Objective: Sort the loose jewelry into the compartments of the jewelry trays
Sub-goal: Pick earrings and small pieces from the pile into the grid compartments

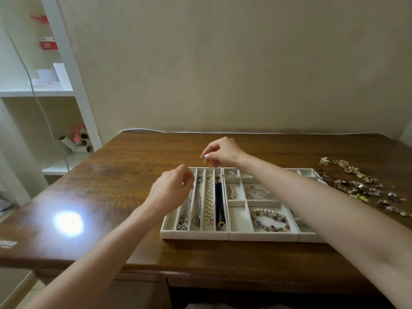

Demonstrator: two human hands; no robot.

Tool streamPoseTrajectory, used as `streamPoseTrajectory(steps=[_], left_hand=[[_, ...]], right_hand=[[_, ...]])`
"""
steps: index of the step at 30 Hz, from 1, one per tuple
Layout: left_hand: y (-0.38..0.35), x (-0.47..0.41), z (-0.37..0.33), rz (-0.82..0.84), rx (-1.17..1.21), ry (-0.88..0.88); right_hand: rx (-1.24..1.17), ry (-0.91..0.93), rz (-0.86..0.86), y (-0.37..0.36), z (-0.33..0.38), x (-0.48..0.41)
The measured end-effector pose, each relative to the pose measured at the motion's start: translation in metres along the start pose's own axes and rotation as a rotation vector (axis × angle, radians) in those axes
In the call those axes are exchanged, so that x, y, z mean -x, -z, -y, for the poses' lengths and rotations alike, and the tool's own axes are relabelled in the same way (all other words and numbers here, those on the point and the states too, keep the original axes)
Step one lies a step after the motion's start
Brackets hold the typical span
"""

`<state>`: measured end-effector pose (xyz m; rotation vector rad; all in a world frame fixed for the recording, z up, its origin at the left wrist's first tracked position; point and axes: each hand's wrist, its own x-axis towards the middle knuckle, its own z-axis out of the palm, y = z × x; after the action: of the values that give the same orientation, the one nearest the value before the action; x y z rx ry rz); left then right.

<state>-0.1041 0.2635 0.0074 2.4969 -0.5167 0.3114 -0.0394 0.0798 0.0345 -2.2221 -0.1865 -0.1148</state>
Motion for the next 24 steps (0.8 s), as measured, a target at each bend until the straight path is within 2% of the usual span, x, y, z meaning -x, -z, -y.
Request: streamPoseTrajectory(steps=[11, 15, 18, 21, 24], left_hand=[[-0.054, -0.022, -0.069, 0.023, 0.189, -0.226], [-0.089, -0.039, -0.108, 0.057, 0.171, -0.338], [-0.115, -0.055, -0.137, 0.104, 0.104, -0.429], [-0.134, -0.071, -0.165, 0.171, 0.058, -0.432], [-0.149, -0.085, -0.186, 0.214, 0.081, -0.381]], right_hand=[[0.027, -0.017, -0.109, 0.061, -0.047, 0.065], [0.062, -0.07, -0.206, 0.099, -0.075, 0.097], [0.133, -0.119, -0.347, 0.136, -0.099, 0.118], [0.227, -0.219, -0.489, 0.17, -0.128, 0.135], [0.36, -0.347, -0.509, 0.192, -0.155, 0.143]])
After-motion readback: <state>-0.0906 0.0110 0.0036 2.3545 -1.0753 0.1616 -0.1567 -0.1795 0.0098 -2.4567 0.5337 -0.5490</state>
